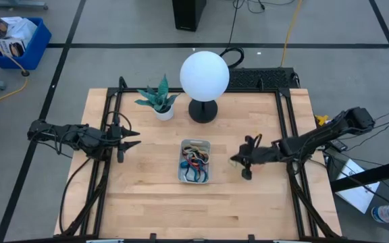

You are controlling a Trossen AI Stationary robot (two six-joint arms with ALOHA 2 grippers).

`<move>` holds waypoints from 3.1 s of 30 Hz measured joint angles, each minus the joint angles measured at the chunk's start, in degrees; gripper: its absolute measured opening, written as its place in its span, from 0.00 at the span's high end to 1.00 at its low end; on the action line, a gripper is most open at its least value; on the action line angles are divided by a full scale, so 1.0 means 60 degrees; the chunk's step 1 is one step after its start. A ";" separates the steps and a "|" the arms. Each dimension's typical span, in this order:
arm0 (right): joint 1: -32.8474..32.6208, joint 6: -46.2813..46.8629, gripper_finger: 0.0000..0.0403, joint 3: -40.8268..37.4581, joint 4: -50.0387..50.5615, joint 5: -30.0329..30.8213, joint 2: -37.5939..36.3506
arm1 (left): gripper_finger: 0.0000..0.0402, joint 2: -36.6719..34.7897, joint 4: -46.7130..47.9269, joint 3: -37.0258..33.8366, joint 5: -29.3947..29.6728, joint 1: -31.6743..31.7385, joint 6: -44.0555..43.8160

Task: Pick and place rubber bands into bin
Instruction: Put the green rubber band into the gray bin, then put the orange rubber band into the gray bin

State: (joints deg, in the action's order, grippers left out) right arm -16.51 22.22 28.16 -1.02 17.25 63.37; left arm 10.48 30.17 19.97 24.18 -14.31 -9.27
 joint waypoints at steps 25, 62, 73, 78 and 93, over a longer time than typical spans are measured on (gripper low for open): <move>0.1883 -0.4593 1.00 0.5467 0.0358 -0.0477 0.0164 | 0.59 0.0000 -0.0062 -0.0002 -0.0004 0.0000 -0.0009; 0.2073 -0.3871 1.00 0.7165 0.1190 -0.2424 0.7211 | 0.59 0.0001 -0.0033 -0.0004 -0.0022 -0.0001 0.0017; 0.2073 -0.3564 1.00 0.7165 0.1170 -0.2398 0.7231 | 0.59 0.0000 0.0018 0.0000 -0.0022 0.0001 0.0017; 0.2073 -0.3593 0.97 0.7165 0.1143 -0.2378 0.7231 | 0.59 0.0004 0.0018 -0.0004 -0.0022 0.0000 0.0017; 0.2076 -0.3918 0.72 0.7165 0.1225 -0.2392 0.7195 | 0.59 0.0000 0.0015 -0.0004 -0.0022 0.0001 0.0017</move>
State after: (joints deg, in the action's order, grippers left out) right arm -4.05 -1.29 71.15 6.33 2.90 106.54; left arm 10.48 30.26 19.94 24.05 -14.31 -9.17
